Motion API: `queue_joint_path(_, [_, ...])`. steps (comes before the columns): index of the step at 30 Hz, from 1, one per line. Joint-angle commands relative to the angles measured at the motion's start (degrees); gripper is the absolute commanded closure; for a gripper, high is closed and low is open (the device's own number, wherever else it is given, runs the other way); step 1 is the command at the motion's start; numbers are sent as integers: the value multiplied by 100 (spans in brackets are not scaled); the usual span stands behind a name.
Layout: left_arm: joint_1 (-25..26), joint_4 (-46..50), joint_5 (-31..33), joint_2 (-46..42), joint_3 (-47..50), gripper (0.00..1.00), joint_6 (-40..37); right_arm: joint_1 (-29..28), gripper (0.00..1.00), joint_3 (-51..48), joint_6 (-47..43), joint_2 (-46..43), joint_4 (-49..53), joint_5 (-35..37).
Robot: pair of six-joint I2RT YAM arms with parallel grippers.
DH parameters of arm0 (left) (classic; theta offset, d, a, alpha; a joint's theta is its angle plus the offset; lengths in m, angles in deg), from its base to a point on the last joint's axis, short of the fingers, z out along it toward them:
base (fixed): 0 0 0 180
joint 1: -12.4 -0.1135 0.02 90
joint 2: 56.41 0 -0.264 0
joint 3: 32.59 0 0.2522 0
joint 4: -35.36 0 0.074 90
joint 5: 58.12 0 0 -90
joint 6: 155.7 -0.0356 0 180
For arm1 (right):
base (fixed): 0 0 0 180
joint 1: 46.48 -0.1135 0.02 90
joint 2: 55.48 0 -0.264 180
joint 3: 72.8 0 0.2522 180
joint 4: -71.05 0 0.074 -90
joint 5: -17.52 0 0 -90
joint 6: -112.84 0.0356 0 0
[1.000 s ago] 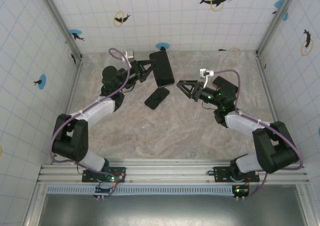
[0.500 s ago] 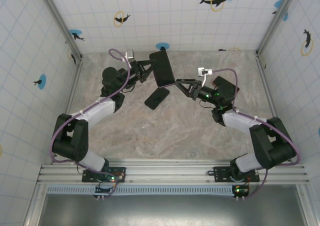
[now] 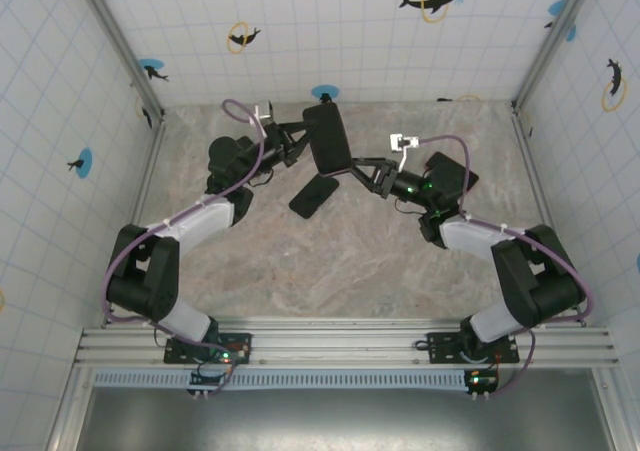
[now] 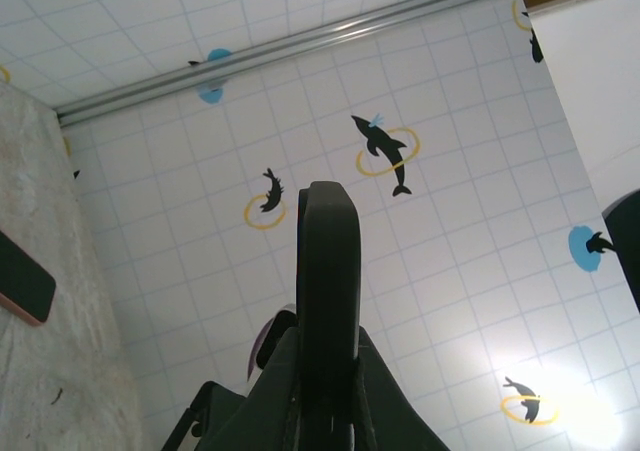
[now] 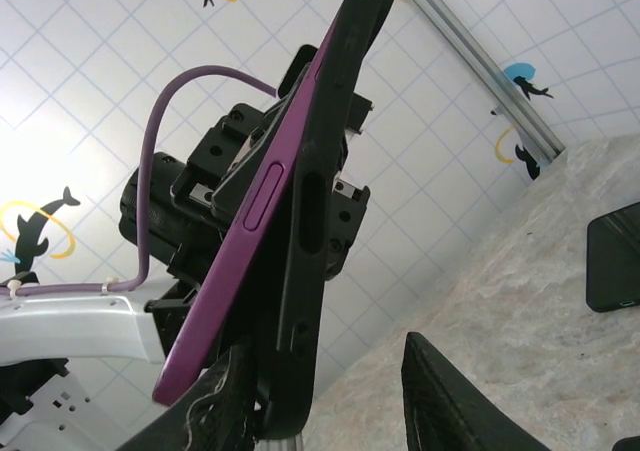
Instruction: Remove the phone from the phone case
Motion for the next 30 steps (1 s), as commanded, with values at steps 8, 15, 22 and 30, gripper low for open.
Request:
queue_joint_path(8, [78, -710, 496, 274, 198, 100, 532, -330, 61, -43, 1083, 156, -689, 800])
queue_joint_path(15, [90, -1057, 556, 673, 209, 100, 765, -646, 67, -395, 1932, 367, -1396, 1418])
queue_joint_path(22, [307, -864, 419, 799, 164, 100, 725, -760, 75, -373, 2050, 492, -1434, 1840])
queue_joint_path(30, [330, -756, 177, 844, 195, 100, 651, -751, 86, -372, 2024, 601, -1458, 2145])
